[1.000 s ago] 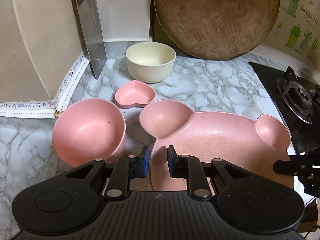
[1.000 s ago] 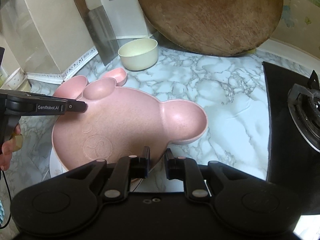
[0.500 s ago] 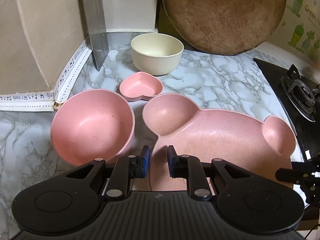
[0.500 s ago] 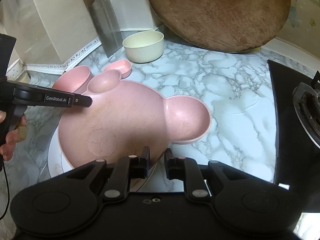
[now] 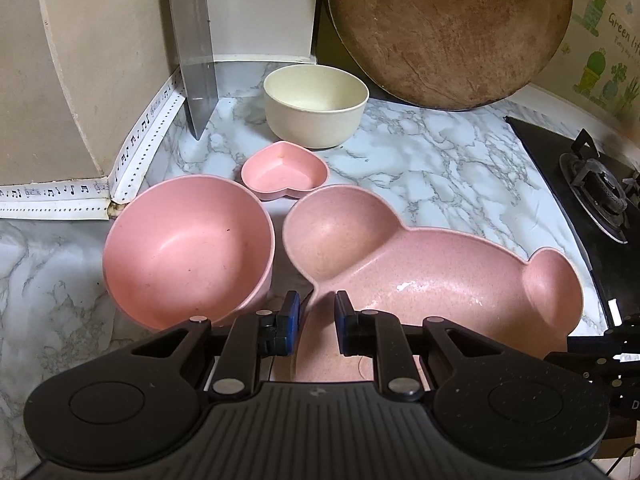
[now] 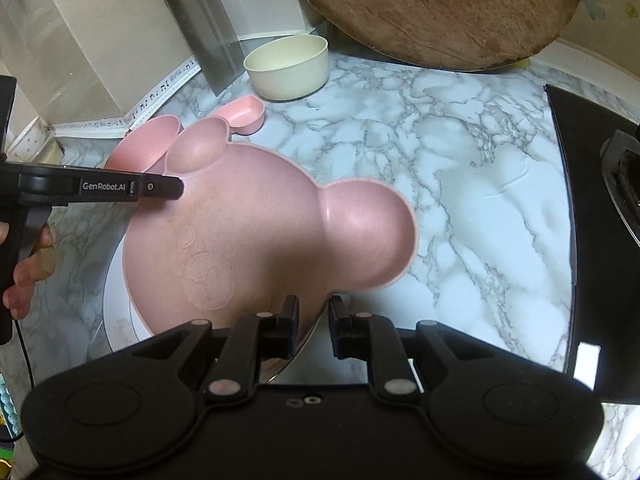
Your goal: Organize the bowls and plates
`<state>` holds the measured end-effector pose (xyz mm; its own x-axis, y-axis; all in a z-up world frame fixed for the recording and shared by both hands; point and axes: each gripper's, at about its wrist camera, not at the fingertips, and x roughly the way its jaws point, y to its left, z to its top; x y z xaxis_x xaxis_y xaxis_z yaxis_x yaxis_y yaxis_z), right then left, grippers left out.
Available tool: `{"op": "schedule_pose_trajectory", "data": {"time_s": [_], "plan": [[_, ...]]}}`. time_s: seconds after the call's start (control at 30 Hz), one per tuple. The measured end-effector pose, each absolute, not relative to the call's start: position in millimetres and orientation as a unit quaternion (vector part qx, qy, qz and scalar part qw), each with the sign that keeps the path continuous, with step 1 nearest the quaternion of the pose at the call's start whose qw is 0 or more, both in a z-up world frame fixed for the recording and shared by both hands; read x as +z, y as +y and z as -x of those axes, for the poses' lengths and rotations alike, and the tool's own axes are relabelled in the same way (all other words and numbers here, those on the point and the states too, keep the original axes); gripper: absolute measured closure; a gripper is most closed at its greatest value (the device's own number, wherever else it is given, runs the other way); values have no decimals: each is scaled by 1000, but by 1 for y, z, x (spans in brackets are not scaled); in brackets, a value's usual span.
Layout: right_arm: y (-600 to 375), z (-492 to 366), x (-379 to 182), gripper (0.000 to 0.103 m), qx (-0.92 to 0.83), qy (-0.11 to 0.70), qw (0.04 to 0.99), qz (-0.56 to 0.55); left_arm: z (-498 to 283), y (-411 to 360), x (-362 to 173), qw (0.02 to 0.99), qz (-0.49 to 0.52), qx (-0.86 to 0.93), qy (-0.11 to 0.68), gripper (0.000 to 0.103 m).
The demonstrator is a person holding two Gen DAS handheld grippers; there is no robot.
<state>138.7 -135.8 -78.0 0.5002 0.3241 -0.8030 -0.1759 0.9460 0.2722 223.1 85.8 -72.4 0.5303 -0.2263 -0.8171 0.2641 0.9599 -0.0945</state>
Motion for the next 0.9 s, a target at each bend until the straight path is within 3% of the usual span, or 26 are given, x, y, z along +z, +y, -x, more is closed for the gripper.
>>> {"op": "schedule_pose_trajectory", "data": {"time_s": [0.63,0.77,0.9], "plan": [[-158,-127,-63,85,152,457,872,-84,-201,84,-64,880,-32,-114,461,84],[-161,-123,-59,84,164,449,875,-78,-194,82,-62,881,-19,-108,459,71],[-161,-117,-53,82,176,441,878,-59,-181,78,-55,887,-12,-101,451,64]]}}
